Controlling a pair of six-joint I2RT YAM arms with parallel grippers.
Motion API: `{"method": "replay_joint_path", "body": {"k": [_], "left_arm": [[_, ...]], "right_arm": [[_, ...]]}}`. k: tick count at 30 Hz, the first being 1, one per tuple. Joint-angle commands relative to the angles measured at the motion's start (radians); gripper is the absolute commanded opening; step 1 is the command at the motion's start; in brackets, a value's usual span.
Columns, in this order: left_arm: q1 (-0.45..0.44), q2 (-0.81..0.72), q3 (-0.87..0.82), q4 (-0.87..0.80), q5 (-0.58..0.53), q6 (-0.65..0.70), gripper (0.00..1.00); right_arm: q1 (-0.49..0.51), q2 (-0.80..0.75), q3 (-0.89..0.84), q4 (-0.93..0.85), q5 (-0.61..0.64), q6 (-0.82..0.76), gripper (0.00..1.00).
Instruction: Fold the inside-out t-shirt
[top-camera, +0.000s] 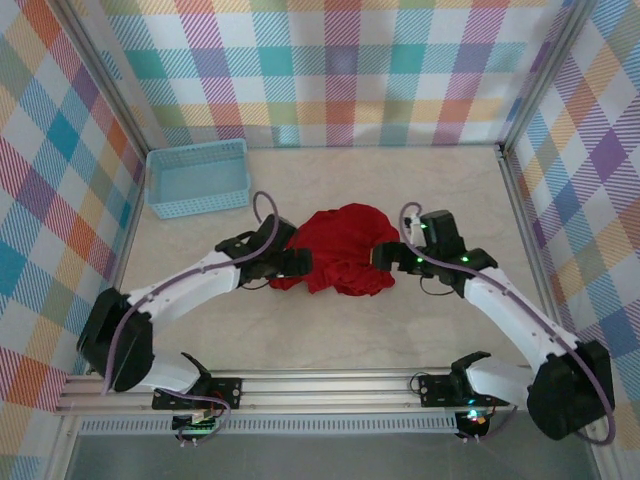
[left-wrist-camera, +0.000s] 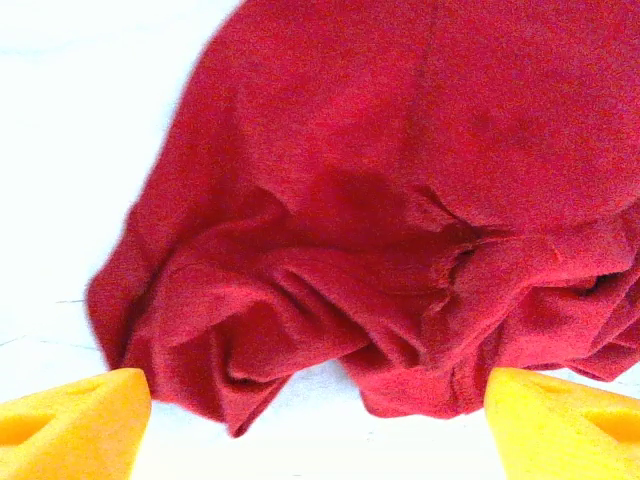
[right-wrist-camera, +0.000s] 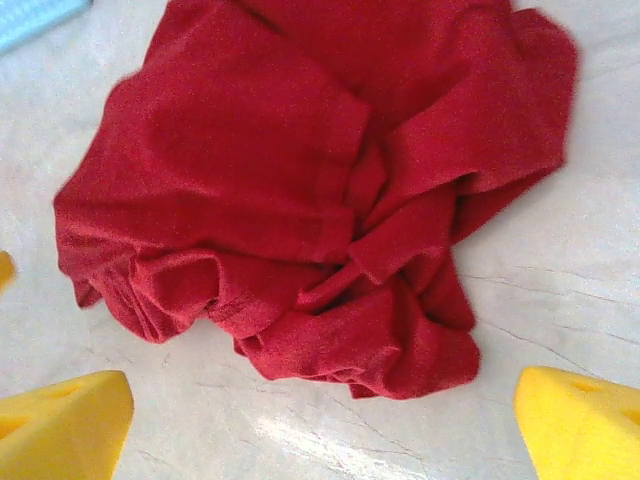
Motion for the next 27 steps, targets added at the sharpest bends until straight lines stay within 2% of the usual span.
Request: {"method": "replay_joint_path", "body": {"k": [1, 4, 9, 21, 24, 27], "left_arm": [[0.054, -0.094, -0.080, 0.093, -0.038, -0.009, 0.87], [0.134, -0.166, -0.157, 0.124, -0.014, -0.031, 0.87], [0.237, -0.202, -0.224, 0.147, 0.046, -0.049, 0.87], [0.266, -0.167, -0.257, 0.172, 0.098, -0.051, 0.88], [0.266, -0.143, -0.252, 0.207, 0.114, -0.046, 0.88], [0.266, -0.111, -0.238, 0.205, 0.139, -0.039, 0.88]], "right_arm": [[0.099, 0.070, 0.080, -0.009, 0.073, -0.054, 0.94], [0.183, 0.152, 0.125, -0.002, 0.107, -0.077, 0.90], [0.253, 0.322, 0.233, -0.028, 0.135, -0.108, 0.75], [0.281, 0.548, 0.351, -0.071, 0.246, -0.133, 0.54], [0.283, 0.550, 0.353, -0.072, 0.260, -0.142, 0.41], [0.288, 0.506, 0.339, -0.076, 0.290, -0.145, 0.18]]}}
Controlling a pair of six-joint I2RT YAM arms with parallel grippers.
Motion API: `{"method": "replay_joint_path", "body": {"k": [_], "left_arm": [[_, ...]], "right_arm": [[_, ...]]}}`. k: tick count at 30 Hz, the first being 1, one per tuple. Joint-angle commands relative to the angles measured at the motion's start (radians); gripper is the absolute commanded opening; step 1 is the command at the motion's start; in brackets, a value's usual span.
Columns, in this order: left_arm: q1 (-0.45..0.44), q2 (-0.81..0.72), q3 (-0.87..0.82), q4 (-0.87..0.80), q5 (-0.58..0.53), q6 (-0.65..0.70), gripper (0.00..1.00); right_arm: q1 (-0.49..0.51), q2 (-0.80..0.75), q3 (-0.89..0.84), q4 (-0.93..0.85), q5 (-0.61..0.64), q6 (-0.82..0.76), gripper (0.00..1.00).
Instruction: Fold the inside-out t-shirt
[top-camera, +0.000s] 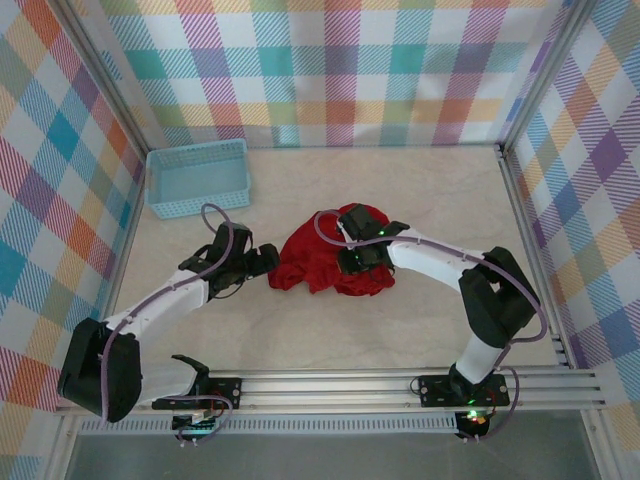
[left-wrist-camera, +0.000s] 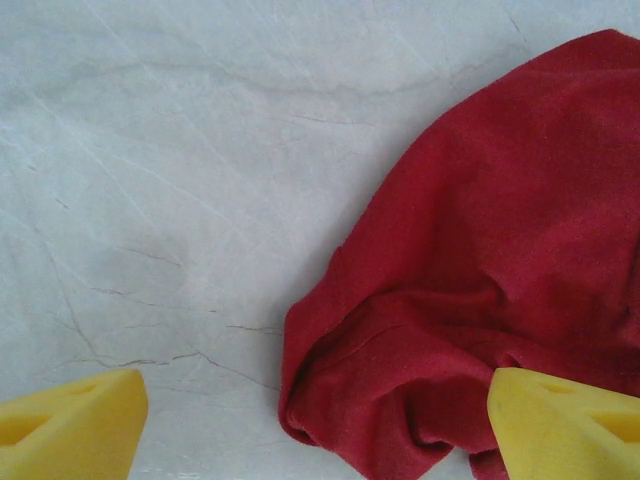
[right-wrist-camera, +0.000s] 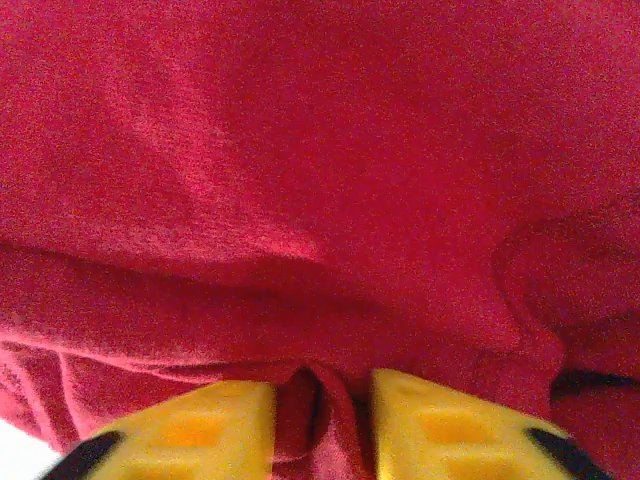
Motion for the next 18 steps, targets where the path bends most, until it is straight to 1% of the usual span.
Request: {"method": "replay_joint_path", "body": {"k": [1, 3, 4, 10, 15, 18], "left_arm": [[0.009, 0.036, 0.012, 0.023, 0.042, 0.010, 0.88], [0.009, 0.058, 0.023, 0.022, 0.056, 0.014, 0.88], [0.008, 0.069, 0.033, 0.017, 0.061, 0.015, 0.88], [-0.014, 0.122, 0.087, -0.013, 0.061, 0.029, 0.87], [-0.097, 0.160, 0.153, -0.056, -0.002, 0.051, 0.87], [-0.138, 0.197, 0.175, -0.024, 0.037, 0.043, 0.86]], "right_arm": [[0.010, -0.069, 0.004, -0.030, 0.071, -0.013, 0.11], [0.009, -0.138, -0.013, -0.054, 0.133, -0.014, 0.02], [0.011, -0.185, -0.024, -0.068, 0.168, -0.018, 0.00], [0.008, -0.497, -0.059, -0.175, 0.309, -0.026, 0.00], [-0.023, -0.640, -0.094, -0.249, 0.421, 0.036, 0.00], [-0.054, -0.690, -0.137, -0.254, 0.428, 0.076, 0.00]]}}
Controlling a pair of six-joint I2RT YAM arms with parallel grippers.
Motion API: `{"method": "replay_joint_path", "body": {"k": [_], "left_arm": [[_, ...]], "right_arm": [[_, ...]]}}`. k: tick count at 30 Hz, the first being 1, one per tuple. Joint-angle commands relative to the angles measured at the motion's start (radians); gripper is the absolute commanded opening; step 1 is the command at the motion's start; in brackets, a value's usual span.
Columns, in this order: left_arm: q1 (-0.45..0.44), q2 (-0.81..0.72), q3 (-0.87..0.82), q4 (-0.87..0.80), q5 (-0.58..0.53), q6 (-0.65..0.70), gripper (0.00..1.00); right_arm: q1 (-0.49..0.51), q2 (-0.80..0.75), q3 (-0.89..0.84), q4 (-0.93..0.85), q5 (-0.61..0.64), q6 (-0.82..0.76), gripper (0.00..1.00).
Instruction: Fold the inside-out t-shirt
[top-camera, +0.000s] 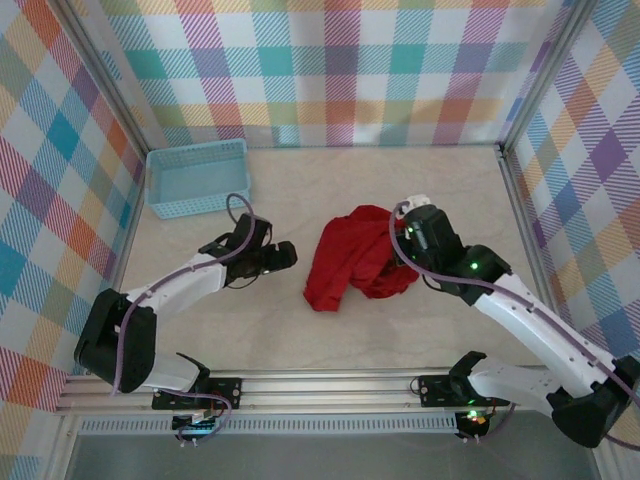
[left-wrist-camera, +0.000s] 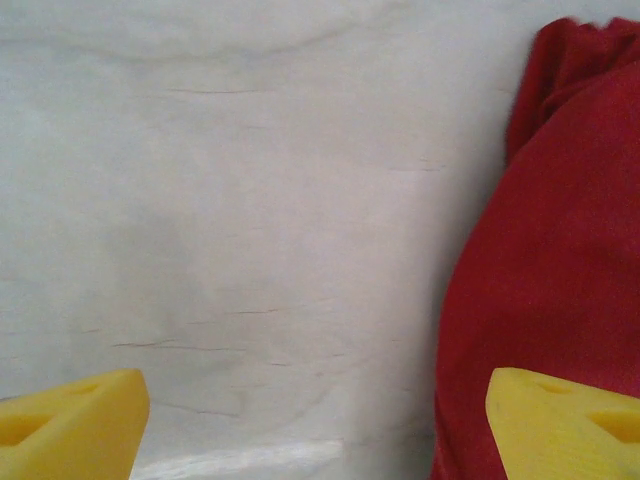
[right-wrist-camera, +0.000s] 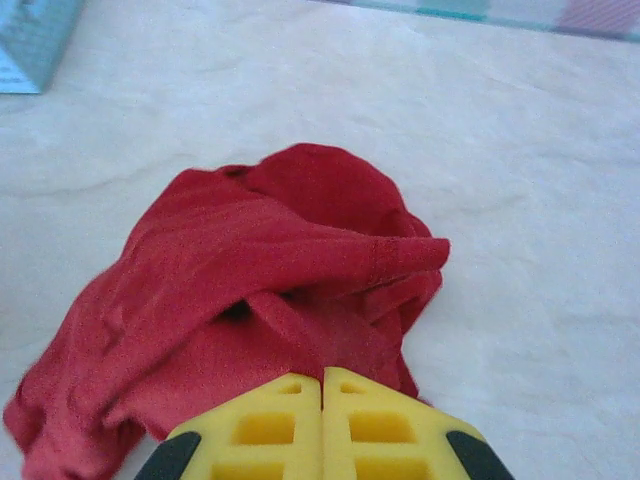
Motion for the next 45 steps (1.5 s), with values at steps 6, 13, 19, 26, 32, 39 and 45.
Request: {"method": "replay_joint_path", "body": {"k": [6, 13, 19, 26, 32, 39, 45], "left_arm": [[-0.141, 0.119, 0.057, 0.092, 0.097, 0.013, 0.84], [-0.273, 0.206, 0.064, 0.157, 0.095, 0.000, 0.82], [-0.302, 0.317, 0.100, 0.207, 0.130, -0.024, 0.62], [-0.306, 0.352, 0.148, 0.193, 0.095, -0.032, 0.23], [-0.293, 0.175, 0.276, -0.045, -0.094, 0.086, 0.00], [-0.254, -0.211, 0.481, -0.204, -0.338, 0.250, 0.00], [-0.253, -0.298, 0.493, -0.218, -0.244, 0.232, 0.00]], "right_arm": [[-0.037, -0.010, -0.092, -0.045, 0.039, 0.074, 0.00], [-0.038, -0.011, -0.103, -0.027, 0.031, 0.071, 0.00], [-0.038, -0.023, -0.108, -0.021, 0.025, 0.071, 0.00], [-0.037, -0.011, -0.111, -0.021, 0.019, 0.068, 0.00], [-0.039, 0.027, -0.018, -0.045, 0.028, 0.003, 0.00], [-0.041, 0.017, 0.234, -0.085, 0.045, -0.108, 0.00], [-0.041, -0.022, 0.211, -0.057, -0.050, -0.080, 0.00]]}}
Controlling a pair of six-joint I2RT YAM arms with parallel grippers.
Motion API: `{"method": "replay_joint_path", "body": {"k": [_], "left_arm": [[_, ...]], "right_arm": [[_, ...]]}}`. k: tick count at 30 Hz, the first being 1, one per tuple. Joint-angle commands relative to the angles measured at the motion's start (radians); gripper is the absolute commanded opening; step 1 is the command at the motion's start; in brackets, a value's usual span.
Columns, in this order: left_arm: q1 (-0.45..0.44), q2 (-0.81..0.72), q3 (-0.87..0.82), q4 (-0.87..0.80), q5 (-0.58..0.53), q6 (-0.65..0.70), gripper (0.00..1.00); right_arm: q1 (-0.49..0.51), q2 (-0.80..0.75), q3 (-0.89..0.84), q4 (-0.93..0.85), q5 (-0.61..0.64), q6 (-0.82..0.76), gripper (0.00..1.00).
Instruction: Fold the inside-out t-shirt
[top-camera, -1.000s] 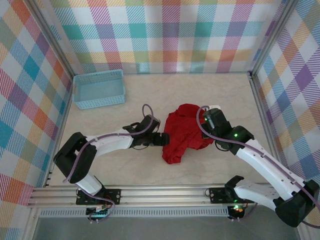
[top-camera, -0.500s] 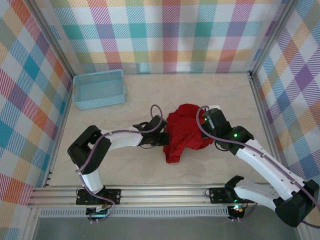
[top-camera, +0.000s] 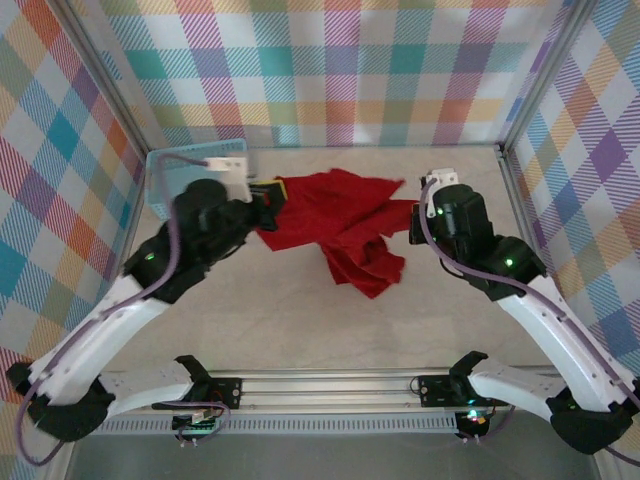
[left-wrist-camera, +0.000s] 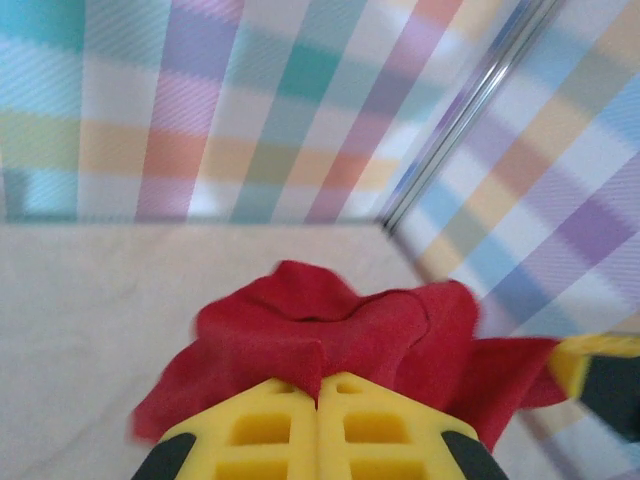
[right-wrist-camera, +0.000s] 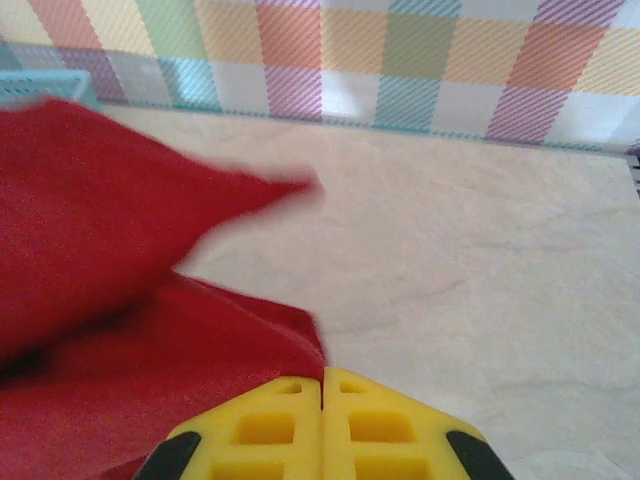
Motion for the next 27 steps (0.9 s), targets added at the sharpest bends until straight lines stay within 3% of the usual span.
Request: {"method": "replay_joint_path", "body": {"k": [1, 4, 11, 16, 17, 21, 24, 27], "left_arm": [[0.008, 0.064, -0.040, -0.101, 0.004, 0.011, 0.00], [0.009, 0.103, -0.078, -0.120, -0.023, -0.027, 0.00], [0.011, 0.245, -0.143, -0.147, 0.037, -0.103, 0.00], [0.041, 0.320, -0.152, -0.234, -0.032, -0.156, 0.00], [0.045, 0.339, -0.143, -0.272, -0.059, -0.157, 0.04], [0.039, 0.433, -0.073, -0.440, -0.193, -0.084, 0.40], [-0.028, 0.501, 0.016, -0.521, -0.278, -0.006, 0.54], [-0.115, 0.493, 0.035, -0.436, -0.195, 0.070, 0.72]], "right_arm": [[-0.004, -0.005, -0.057, 0.013, -0.072, 0.007, 0.00], [-0.005, 0.004, -0.179, 0.048, -0.124, 0.054, 0.00], [-0.004, 0.111, -0.429, 0.172, -0.250, 0.171, 0.00], [-0.004, 0.157, -0.443, 0.118, -0.166, 0.209, 0.00], [-0.005, 0.150, -0.443, 0.107, -0.146, 0.216, 0.00], [-0.005, 0.098, -0.484, 0.096, -0.151, 0.261, 0.00], [-0.004, 0.061, -0.537, 0.125, -0.216, 0.307, 0.00], [-0.003, 0.021, -0.588, 0.152, -0.249, 0.358, 0.00]]}}
